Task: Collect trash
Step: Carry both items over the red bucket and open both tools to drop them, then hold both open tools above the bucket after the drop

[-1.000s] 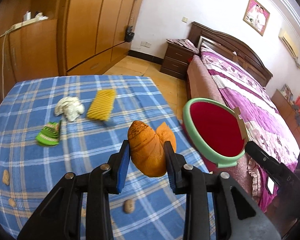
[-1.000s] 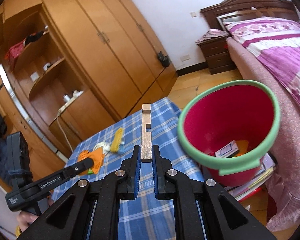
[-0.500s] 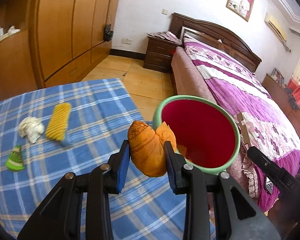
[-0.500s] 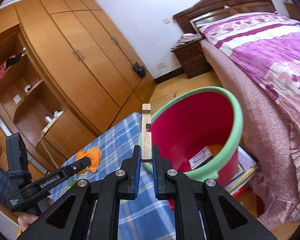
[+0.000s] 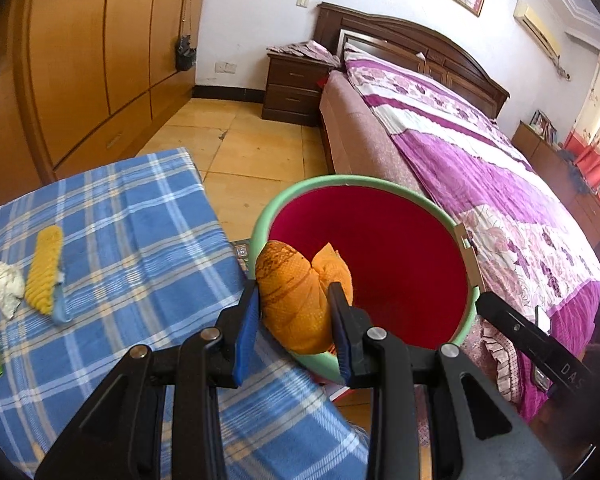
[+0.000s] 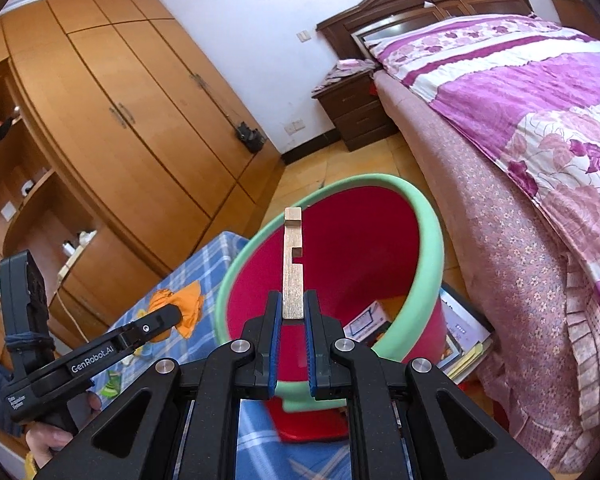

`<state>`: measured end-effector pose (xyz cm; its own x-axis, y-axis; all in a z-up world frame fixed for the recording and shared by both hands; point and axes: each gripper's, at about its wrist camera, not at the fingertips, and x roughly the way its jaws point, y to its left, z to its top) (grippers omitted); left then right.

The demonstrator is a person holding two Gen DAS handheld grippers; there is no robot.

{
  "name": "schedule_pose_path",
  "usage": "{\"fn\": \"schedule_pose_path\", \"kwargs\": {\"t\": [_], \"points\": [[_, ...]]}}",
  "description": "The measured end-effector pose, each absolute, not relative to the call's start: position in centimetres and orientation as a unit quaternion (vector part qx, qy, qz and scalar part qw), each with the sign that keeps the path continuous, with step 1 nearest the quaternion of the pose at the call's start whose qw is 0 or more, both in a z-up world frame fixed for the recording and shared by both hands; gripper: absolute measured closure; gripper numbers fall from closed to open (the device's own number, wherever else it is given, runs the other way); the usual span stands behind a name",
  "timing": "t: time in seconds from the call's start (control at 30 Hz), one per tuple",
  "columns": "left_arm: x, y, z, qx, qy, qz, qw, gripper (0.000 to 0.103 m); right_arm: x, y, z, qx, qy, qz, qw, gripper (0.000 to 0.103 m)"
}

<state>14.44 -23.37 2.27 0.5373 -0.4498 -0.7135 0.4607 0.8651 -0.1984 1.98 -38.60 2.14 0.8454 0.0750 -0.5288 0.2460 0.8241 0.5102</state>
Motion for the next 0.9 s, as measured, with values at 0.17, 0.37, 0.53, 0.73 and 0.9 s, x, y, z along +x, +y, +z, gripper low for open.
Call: {"fn": "schedule_pose_path", "kwargs": {"t": [0.17,0.37,0.53,0.73,0.9], "points": [[15.1,-24.9,1.2,0.021,0.412,-0.264,0.872,0.069,2.8,-39.6,1.1,0.299,0.284,-0.054,0.909,0.093],[15.5,-26.0,0.2,0.039,0.414,-0.265,0.87,0.068,3.4,-40.0,0.6,0.3,0.29,-0.058,0.907,0.093],[15.6,-26.5,-0.3,0.046,0.417,-0.271,0.867,0.068,3.8,-40.2,0.3,0.3,0.293,-0.059,0.906,0.093],[15.7,-26.7,-0.4,0.054,0.421,-0.27,0.864,0.055,4.3,-40.3,0.0,0.3,0.299,-0.059,0.904,0.093],[15.7,-26.2,-0.5,0.048,0.424,-0.263,0.865,0.052,4.6,-40.3,-0.3,0.298,0.304,-0.061,0.903,0.093]]}}
